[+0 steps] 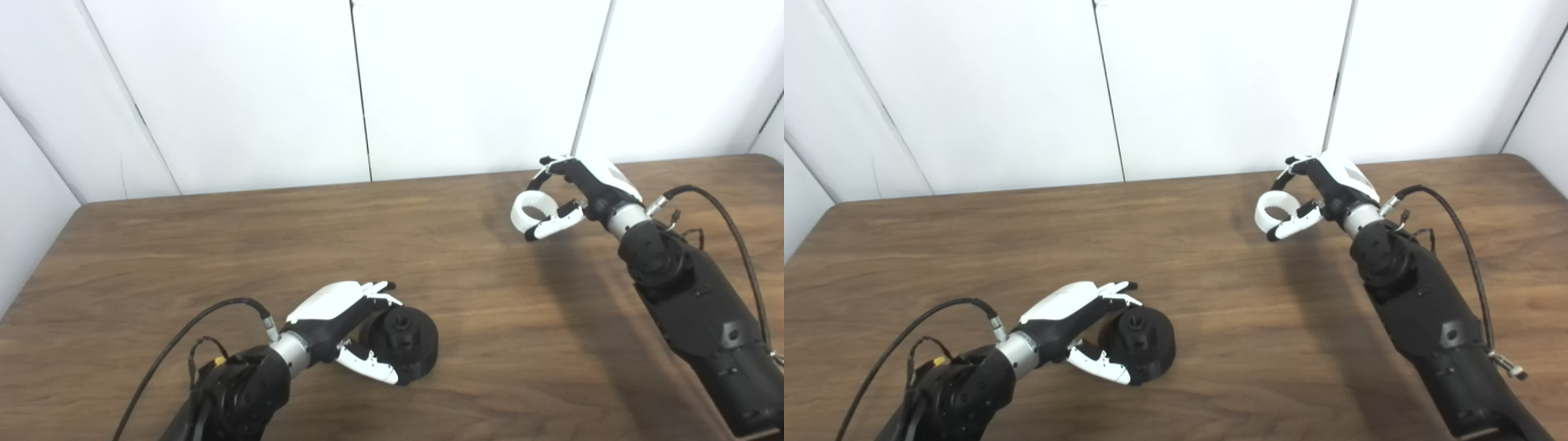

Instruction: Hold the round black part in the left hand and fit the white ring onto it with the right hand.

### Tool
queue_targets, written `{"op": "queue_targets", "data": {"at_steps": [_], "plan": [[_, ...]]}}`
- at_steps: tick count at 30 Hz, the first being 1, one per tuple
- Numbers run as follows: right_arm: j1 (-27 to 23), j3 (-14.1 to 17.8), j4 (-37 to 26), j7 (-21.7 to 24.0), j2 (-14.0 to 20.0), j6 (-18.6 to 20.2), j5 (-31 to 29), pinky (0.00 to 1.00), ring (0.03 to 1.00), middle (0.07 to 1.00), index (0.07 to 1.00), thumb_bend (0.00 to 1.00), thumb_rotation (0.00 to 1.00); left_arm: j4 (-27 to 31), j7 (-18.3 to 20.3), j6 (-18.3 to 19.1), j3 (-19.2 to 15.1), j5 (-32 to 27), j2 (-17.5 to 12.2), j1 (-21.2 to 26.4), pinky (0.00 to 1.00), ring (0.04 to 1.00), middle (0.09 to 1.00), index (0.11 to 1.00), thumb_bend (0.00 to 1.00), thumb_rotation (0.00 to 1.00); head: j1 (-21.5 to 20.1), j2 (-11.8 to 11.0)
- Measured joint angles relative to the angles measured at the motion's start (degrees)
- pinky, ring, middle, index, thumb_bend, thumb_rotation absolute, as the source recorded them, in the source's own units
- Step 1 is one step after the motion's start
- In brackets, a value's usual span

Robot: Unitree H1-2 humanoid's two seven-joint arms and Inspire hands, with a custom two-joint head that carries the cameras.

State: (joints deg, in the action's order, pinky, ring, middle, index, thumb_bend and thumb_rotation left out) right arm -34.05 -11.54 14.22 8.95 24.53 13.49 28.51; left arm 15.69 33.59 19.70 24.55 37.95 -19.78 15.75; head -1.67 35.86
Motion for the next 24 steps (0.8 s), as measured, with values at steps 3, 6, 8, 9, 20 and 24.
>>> {"op": "queue_targets", "data": {"at_steps": [3, 6, 8, 9, 20, 24], "plan": [[0.33, 0.06, -1.85, 1.15, 0.06, 1.02, -0.22, 0.86, 0.952, 0.895, 0.491, 0.52, 0.14, 0.00, 0.01, 0.00, 0.06, 0.02, 0.08, -0.01, 0.96, 1.000, 1.000, 0.788, 0.97, 0.43, 0.00, -0.09], [0.63, 0.07, -4.01, 1.92, 0.13, 1.56, -0.20, 0.86, 0.948, 0.892, 0.491, 0.52, 0.14, -0.01, 0.01, 0.00, 0.07, 0.04, 0.16, -0.01, 0.97, 1.000, 1.000, 0.789, 0.96, 0.42, -0.09, -0.09], [1.09, 0.03, -6.26, 2.32, 0.16, 1.81, -0.13, 0.86, 0.948, 0.890, 0.491, 0.52, 0.14, -0.01, 0.07, 0.02, 0.08, 0.03, 0.22, -0.02, 0.98, 1.000, 1.000, 0.790, 0.96, 0.42, -0.09, -0.09], [1.28, 0.02, -7.36, 2.65, 0.17, 1.98, -0.06, 0.87, 0.948, 0.889, 0.491, 0.52, 0.14, -0.02, 0.11, 0.06, 0.08, 0.02, 0.26, -0.03, 0.98, 1.000, 1.000, 0.791, 0.96, 0.42, -0.09, -0.09], [3.55, -1.06, -18.46, 8.38, 0.36, 3.76, 0.83, 0.88, 0.949, 0.891, 0.490, 0.53, 0.14, -0.06, 0.08, 0.10, 0.10, 0.01, 0.46, -0.07, 0.97, 1.000, 1.000, 0.790, 0.96, 0.43, 0.18, 0.09], [4.28, -1.44, -22.96, 10.17, 0.34, 4.29, 1.02, 0.87, 0.949, 0.888, 0.490, 0.52, 0.14, -0.07, 0.08, 0.11, 0.10, 0.09, 0.47, -0.04, 0.97, 1.000, 1.000, 0.789, 0.96, 0.42, 0.26, 0.09]]}}
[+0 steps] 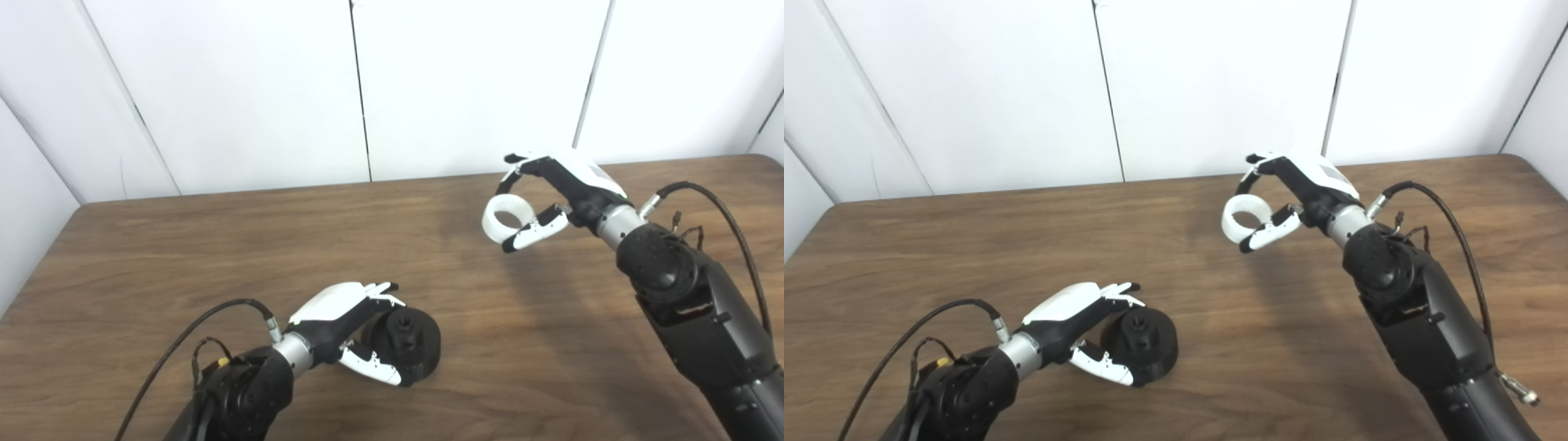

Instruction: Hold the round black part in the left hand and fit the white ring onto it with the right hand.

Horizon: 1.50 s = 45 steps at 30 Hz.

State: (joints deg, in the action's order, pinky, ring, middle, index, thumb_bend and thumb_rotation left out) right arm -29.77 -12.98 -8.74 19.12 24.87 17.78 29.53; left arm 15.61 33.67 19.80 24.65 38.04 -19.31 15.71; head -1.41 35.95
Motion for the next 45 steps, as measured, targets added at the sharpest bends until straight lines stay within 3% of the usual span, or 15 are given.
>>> {"op": "queue_targets", "data": {"at_steps": [26, 45], "plan": [[1.20, -5.58, -10.91, 10.91, -2.63, 1.69, 0.11, 0.81, 0.936, 0.873, 0.489, 0.53, 0.14, -0.04, 0.19, 0.89, 0.33, 0.24, 0.65, 0.09, 0.97, 1.000, 1.000, 0.797, 0.95, 0.42, 0.17, 0.09], [1.25, -10.30, -10.97, 13.94, -4.97, 1.65, 1.13, 0.85, 0.958, 0.878, 0.490, 0.53, 0.15, -0.27, 0.08, 0.61, 0.39, 0.21, 0.74, 0.14, 0.98, 1.000, 1.000, 0.800, 0.95, 0.42, 0.18, 0.17]]}}
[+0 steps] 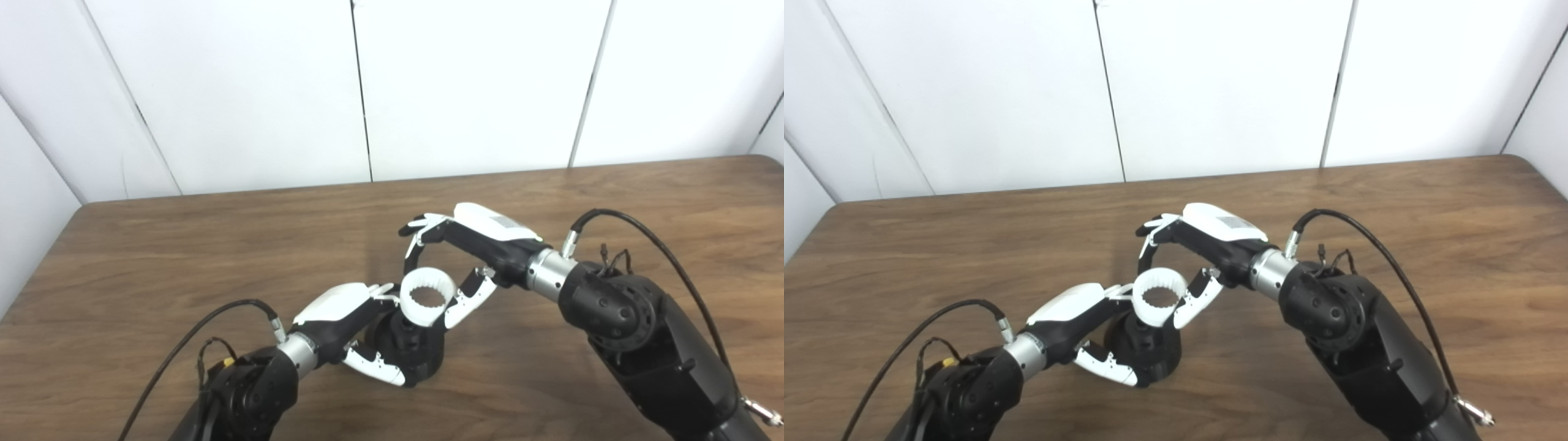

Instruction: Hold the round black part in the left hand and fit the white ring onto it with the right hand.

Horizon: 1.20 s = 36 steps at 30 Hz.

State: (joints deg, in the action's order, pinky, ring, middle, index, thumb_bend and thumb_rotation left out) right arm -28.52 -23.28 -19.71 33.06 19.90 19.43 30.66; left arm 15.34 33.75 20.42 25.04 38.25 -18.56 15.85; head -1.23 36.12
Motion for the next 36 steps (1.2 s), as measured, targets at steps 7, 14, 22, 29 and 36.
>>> {"op": "queue_targets", "data": {"at_steps": [7, 14, 22, 29, 36], "plan": [[0.59, -1.02, 0.08, 0.03, -0.95, -0.02, 0.29, 0.86, 0.956, 0.883, 0.489, 0.53, 0.15, -0.14, -0.26, -0.29, -0.02, 0.00, 0.07, 0.00, 0.98, 1.000, 1.000, 0.786, 0.95, 0.43, 0.00, -0.09], [0.86, -1.97, 0.37, 0.03, -1.57, -0.04, 0.88, 0.86, 0.958, 0.883, 0.490, 0.53, 0.15, -0.27, -0.64, -0.54, -0.02, 0.19, 0.12, 0.01, 0.96, 1.000, 1.000, 0.806, 0.95, 0.45, 0.09, 0.00], [0.91, -2.19, 1.73, 0.01, -2.82, -0.33, 1.15, 0.86, 0.962, 0.885, 0.490, 0.53, 0.15, -0.26, -0.74, -0.63, -0.01, 0.21, 0.19, 0.09, 0.95, 1.000, 1.000, 0.838, 0.95, 0.47, 0.26, 0.09], [0.98, -2.17, 2.47, -0.04, -2.84, -0.82, 1.15, 0.86, 0.960, 0.884, 0.490, 0.53, 0.15, -0.22, -0.72, -0.71, 0.07, 0.32, 0.19, 0.16, 0.96, 1.000, 1.000, 0.851, 0.94, 0.45, 0.35, 0.09], [1.08, -2.06, 4.17, -0.39, -2.96, -2.51, 1.23, 0.86, 0.955, 0.880, 0.490, 0.53, 0.15, 0.10, -0.64, -0.68, 0.13, 0.34, 0.25, 0.16, 0.94, 1.000, 1.000, 0.826, 0.94, 0.44, 0.44, 0.18]]}}
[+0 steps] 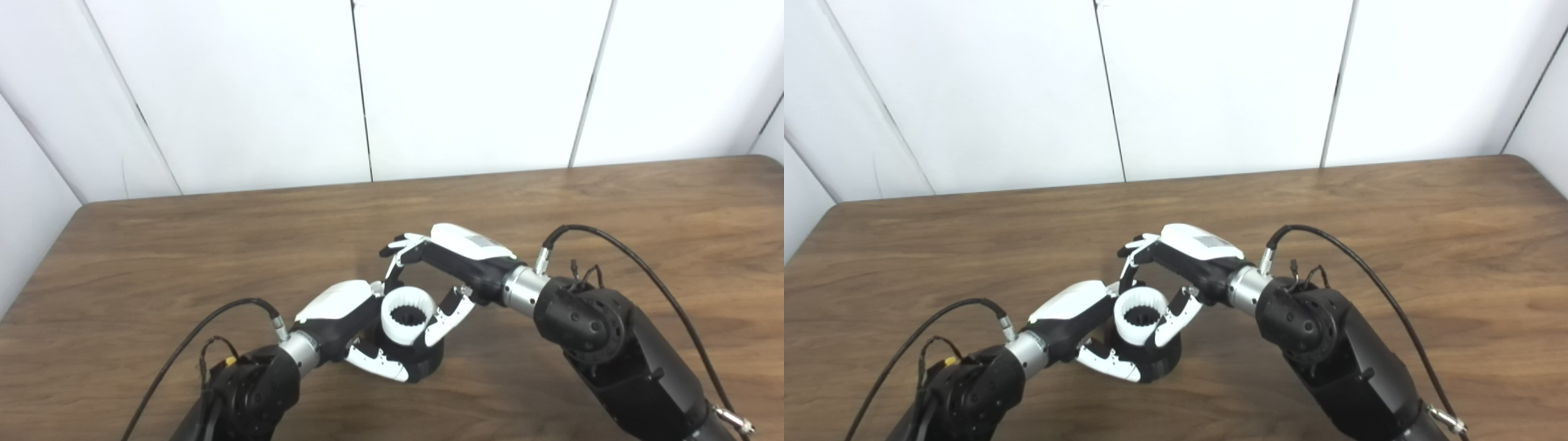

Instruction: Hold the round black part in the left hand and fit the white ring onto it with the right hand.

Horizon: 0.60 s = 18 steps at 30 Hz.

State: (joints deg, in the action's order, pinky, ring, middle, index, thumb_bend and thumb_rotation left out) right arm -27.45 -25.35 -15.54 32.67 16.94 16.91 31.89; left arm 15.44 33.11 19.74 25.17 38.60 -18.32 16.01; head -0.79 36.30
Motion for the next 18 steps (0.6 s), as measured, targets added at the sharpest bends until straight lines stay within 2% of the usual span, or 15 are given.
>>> {"op": "queue_targets", "data": {"at_steps": [18], "plan": [[1.09, 0.01, 0.25, -0.11, 0.06, -0.18, 0.07, 0.88, 0.959, 0.881, 0.490, 0.53, 0.15, 0.01, 0.03, -0.02, -0.31, -0.84, 0.14, -0.14, 0.97, 1.000, 1.000, 0.809, 0.95, 0.43, 0.00, 0.44]]}}
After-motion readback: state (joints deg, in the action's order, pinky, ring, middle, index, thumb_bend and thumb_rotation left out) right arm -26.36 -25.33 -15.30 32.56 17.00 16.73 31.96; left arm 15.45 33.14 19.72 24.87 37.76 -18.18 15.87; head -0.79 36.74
